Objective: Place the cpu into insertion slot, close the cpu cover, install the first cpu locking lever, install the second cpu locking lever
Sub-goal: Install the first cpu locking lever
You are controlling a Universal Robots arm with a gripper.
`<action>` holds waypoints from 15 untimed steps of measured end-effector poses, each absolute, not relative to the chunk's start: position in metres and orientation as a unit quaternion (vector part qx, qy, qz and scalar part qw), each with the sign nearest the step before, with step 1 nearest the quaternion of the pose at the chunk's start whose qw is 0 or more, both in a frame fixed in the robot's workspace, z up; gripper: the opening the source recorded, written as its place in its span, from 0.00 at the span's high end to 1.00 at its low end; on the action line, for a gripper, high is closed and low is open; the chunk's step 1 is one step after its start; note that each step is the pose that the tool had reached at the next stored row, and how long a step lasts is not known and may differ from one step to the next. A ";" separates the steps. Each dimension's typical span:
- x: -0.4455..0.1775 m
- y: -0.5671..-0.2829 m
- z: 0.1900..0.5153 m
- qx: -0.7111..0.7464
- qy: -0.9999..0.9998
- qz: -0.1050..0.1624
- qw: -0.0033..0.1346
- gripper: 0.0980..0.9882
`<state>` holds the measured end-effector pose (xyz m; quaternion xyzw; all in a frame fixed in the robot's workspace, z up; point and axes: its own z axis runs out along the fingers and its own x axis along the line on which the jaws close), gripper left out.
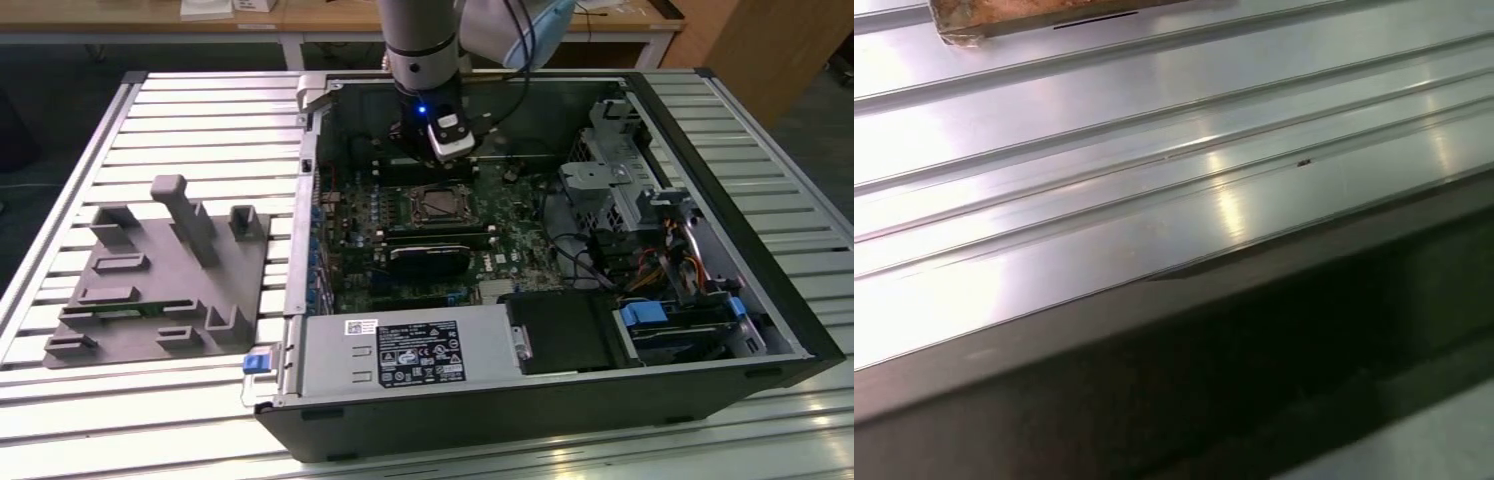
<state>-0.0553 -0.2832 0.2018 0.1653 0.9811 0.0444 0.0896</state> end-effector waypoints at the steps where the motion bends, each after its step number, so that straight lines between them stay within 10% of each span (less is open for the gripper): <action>1: -0.055 -0.283 0.202 0.168 0.981 0.043 0.090 0.99; 15: -0.054 -0.280 0.199 0.190 0.977 0.036 0.092 0.99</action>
